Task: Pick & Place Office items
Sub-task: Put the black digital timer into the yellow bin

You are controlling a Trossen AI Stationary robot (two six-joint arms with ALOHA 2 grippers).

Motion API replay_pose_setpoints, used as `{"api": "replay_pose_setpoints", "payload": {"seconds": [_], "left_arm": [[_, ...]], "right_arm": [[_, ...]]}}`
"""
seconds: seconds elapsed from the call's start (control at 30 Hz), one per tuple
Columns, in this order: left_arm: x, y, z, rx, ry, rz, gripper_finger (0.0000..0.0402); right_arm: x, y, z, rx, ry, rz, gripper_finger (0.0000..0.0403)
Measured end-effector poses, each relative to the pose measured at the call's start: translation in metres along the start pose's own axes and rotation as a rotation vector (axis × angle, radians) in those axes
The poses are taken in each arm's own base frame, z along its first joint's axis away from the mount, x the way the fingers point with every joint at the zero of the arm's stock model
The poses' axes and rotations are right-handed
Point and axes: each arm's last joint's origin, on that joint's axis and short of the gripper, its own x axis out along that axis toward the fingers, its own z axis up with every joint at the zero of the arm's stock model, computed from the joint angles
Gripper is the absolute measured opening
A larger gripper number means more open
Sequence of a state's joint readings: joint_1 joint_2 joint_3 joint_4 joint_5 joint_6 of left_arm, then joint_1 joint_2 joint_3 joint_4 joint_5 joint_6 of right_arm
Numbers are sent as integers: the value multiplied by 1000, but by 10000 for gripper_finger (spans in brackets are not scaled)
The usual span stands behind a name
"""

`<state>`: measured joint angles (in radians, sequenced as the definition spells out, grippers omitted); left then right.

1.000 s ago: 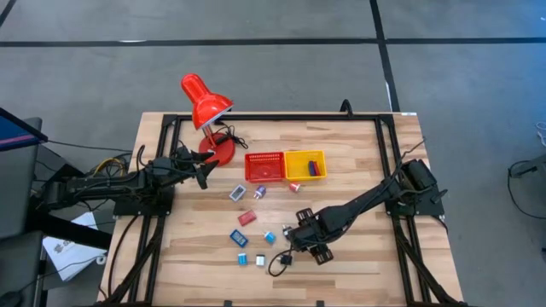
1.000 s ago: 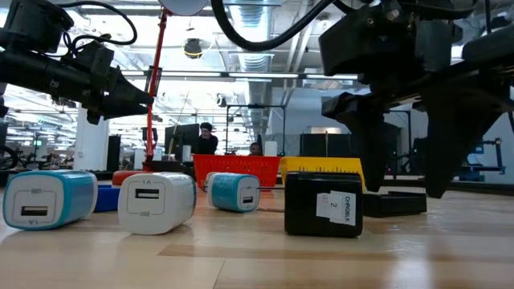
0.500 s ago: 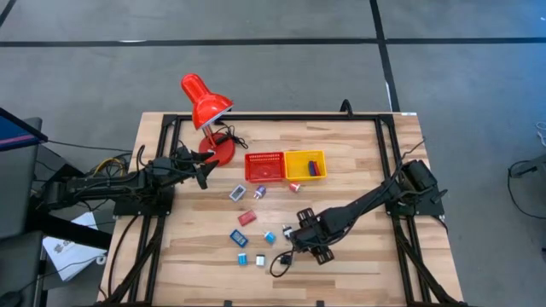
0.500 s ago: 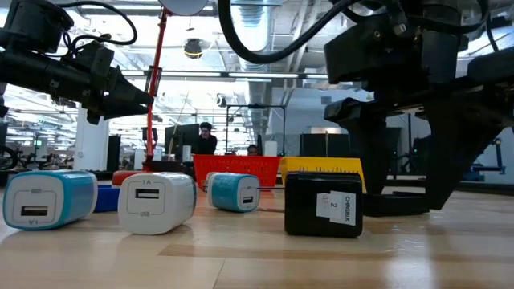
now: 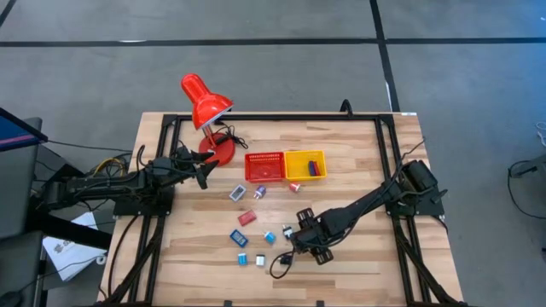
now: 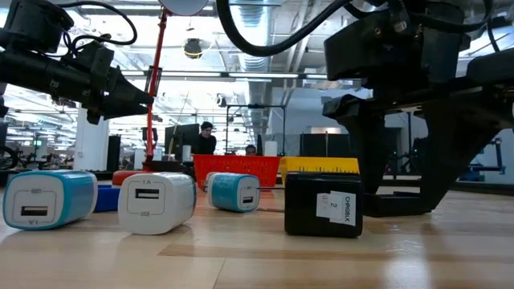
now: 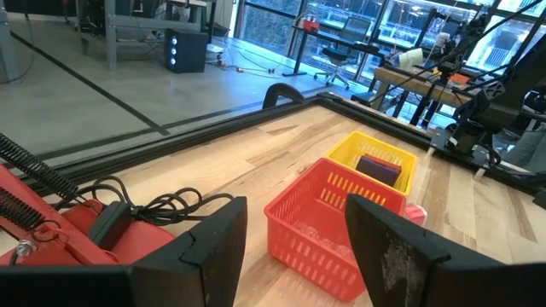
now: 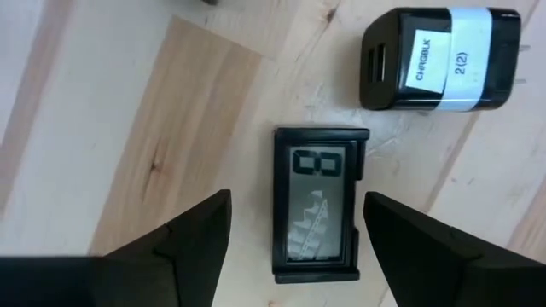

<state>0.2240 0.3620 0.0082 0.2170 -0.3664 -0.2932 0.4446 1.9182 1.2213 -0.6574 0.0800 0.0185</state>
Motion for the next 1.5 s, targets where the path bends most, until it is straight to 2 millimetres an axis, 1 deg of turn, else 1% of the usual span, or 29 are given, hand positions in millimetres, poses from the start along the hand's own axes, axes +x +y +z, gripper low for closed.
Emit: {"api": "replay_pose_setpoints", "payload": {"seconds": [0.6,1.1,1.37,1.5], "left_arm": [[0,0,0,0,0,0,195],[0,0,0,0,0,0,195],[0,0,0,0,0,-1,195],[0,0,0,-2,0,0,195]], "right_arm": [[-3,0,3,14,-18,14,260],[-4,7,3,2,-23,39,260],[-1,8,3,-1,-44,40,260],[-1,8,3,0,-44,13,260]]}}
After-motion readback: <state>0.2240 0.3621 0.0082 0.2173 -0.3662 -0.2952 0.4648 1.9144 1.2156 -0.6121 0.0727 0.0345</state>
